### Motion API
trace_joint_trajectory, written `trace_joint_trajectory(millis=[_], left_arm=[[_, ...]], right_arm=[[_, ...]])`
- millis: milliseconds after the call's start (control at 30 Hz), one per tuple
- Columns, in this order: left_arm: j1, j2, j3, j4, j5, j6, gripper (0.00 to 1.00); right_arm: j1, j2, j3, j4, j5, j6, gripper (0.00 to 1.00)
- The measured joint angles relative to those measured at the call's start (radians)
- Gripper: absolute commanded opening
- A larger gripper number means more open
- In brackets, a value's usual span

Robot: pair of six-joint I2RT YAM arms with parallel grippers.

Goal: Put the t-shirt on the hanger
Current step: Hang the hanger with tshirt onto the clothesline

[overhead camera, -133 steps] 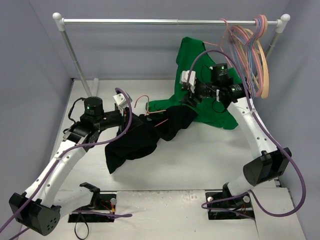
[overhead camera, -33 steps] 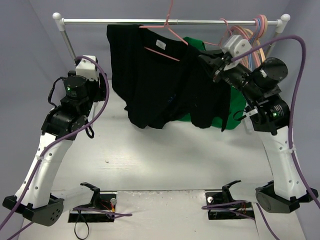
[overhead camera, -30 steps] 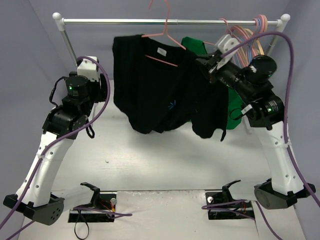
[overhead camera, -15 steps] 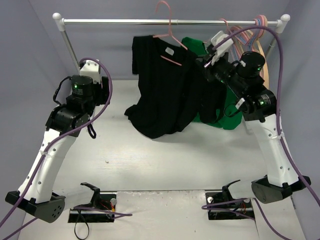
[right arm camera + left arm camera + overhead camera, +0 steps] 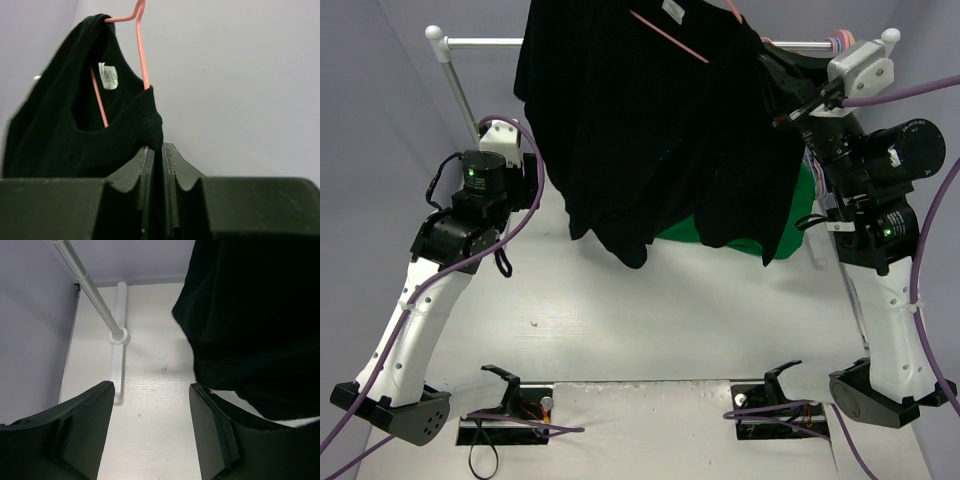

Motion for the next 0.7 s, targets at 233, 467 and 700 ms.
trace_joint_trajectory(millis=[233, 467, 700], left_arm=[[0.0, 0.0, 0.0, 0.0, 0.0, -0.005, 0.61], [0.0, 0.0, -0.006, 0.0, 0.008, -0.019, 0.61], [0.0, 0.0, -0.045, -0.015, 0.03, -0.04, 0.61]], right_arm=[[0.0, 0.013, -0.059, 0.022, 0.144, -0.018, 0.0], [0.0, 0.01, -0.202, -0.055, 0.122, -0.002, 0.0], [0.0, 0.002, -0.37, -0.144, 0.092, 0.041, 0.0]])
